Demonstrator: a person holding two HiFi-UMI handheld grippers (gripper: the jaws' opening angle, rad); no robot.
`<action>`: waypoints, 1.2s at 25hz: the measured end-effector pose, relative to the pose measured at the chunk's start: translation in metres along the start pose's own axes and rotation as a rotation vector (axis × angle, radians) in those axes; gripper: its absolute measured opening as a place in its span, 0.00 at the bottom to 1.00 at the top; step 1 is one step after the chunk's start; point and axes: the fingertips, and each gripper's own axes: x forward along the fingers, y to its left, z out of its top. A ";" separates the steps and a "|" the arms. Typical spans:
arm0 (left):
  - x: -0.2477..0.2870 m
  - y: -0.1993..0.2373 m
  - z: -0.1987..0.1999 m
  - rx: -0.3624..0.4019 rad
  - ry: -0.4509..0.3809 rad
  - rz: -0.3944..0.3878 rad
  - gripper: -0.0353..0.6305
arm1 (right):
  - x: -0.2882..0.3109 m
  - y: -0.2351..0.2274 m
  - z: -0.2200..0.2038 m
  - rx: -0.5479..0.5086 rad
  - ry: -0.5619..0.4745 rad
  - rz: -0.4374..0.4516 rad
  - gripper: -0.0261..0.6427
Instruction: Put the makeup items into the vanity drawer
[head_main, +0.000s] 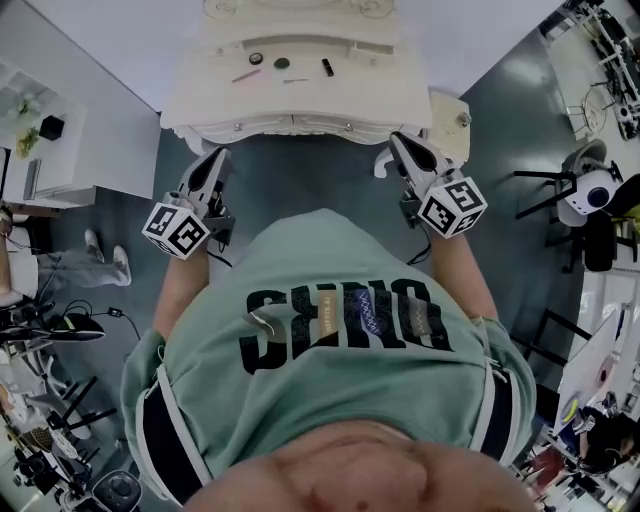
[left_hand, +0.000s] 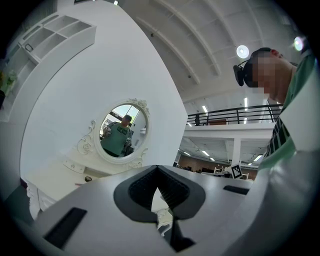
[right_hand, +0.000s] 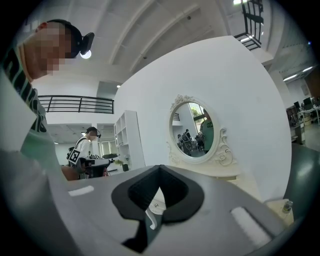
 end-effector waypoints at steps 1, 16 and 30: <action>0.005 -0.004 -0.002 -0.003 0.001 0.001 0.05 | -0.003 -0.005 0.001 0.004 -0.003 0.002 0.05; 0.066 0.071 -0.014 -0.059 0.031 -0.002 0.05 | 0.078 -0.057 -0.024 0.032 0.059 0.004 0.05; 0.192 0.283 0.055 -0.034 0.163 -0.207 0.05 | 0.309 -0.121 -0.028 0.054 0.120 -0.203 0.05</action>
